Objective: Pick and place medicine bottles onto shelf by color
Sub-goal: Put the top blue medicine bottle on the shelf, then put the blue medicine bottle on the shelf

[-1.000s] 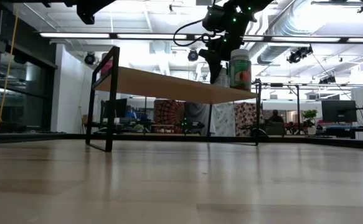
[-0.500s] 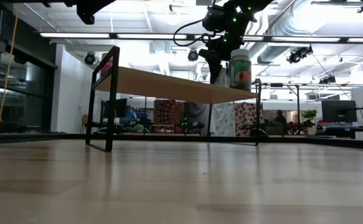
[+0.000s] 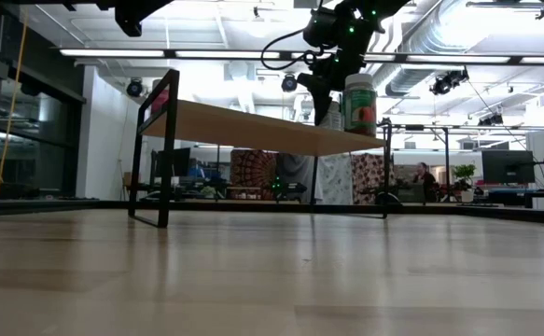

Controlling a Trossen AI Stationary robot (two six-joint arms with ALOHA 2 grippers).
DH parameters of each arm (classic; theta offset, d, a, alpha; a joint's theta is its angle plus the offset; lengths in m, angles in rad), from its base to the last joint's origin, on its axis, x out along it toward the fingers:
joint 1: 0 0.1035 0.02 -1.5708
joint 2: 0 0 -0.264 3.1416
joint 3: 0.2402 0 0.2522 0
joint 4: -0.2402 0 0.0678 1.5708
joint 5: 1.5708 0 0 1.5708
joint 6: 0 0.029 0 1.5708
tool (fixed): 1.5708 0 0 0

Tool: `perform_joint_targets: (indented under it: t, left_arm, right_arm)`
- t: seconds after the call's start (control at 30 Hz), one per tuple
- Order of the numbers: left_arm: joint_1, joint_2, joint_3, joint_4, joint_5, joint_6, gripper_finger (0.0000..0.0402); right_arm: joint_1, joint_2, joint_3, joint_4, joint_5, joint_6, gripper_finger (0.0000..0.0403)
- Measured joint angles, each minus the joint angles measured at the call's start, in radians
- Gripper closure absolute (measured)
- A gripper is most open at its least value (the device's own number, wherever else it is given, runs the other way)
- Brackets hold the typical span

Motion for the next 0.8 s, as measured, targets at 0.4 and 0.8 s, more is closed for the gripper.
perform_joint_targets:
  t: [0.4,0.8]
  left_arm:
    - [0.0,0.0,0.0,0.0,0.0,0.0,0.0141]
    - [0.0,0.0,0.0,0.0,0.0,0.0,0.0141]
  right_arm:
    - [0.0,0.0,0.0,0.0,0.0,-0.002,0.0098]
    - [-0.001,0.0,0.0,0.001,0.0,-0.001,0.0084]
